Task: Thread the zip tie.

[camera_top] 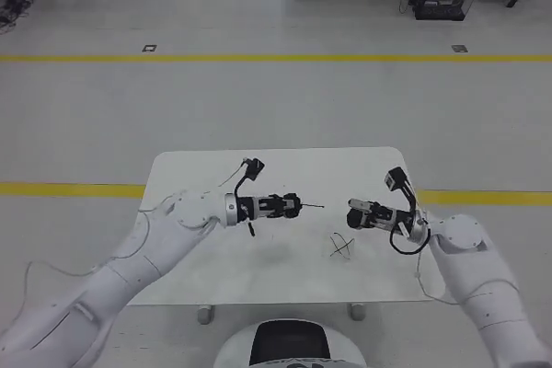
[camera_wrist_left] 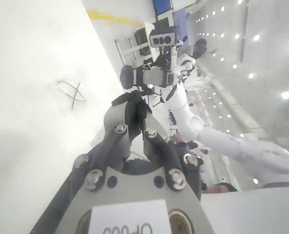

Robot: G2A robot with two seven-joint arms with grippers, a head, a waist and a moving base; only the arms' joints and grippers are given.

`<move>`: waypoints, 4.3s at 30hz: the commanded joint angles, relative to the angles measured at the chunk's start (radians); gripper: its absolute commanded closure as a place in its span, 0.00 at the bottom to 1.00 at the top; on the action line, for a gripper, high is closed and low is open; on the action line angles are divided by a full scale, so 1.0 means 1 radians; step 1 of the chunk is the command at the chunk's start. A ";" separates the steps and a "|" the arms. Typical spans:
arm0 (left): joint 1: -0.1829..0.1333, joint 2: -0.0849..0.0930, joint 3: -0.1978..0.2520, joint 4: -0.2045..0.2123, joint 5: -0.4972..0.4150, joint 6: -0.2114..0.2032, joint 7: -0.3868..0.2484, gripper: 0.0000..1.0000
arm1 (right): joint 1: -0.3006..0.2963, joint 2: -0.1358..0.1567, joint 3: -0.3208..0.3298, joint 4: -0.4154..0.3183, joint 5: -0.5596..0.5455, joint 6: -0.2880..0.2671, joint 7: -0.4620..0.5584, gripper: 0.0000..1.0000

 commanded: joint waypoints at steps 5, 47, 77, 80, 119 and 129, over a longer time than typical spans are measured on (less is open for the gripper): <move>-0.005 -0.022 -0.004 0.052 -0.077 0.000 -0.019 1.00 | 0.004 -0.007 0.030 0.010 0.054 0.000 0.084 0.00; 0.083 -0.035 -0.023 -0.007 -0.121 0.112 -0.006 1.00 | 0.097 -0.030 -0.118 0.098 0.218 0.023 0.198 0.00; 0.112 -0.028 -0.064 -0.009 -0.145 0.139 -0.128 1.00 | 0.142 -0.031 -0.194 0.159 0.161 0.005 0.225 0.88; 0.112 -0.028 -0.064 -0.009 -0.145 0.139 -0.128 1.00 | 0.145 -0.029 -0.199 0.165 0.163 0.003 0.225 0.89; 0.112 -0.028 -0.064 -0.009 -0.145 0.139 -0.128 0.00 | 0.159 -0.025 -0.211 0.189 0.178 0.000 0.217 1.00; 0.132 -0.030 -0.074 -0.029 -0.154 0.140 -0.100 0.00 | 0.169 -0.029 -0.224 0.198 0.229 0.000 0.225 1.00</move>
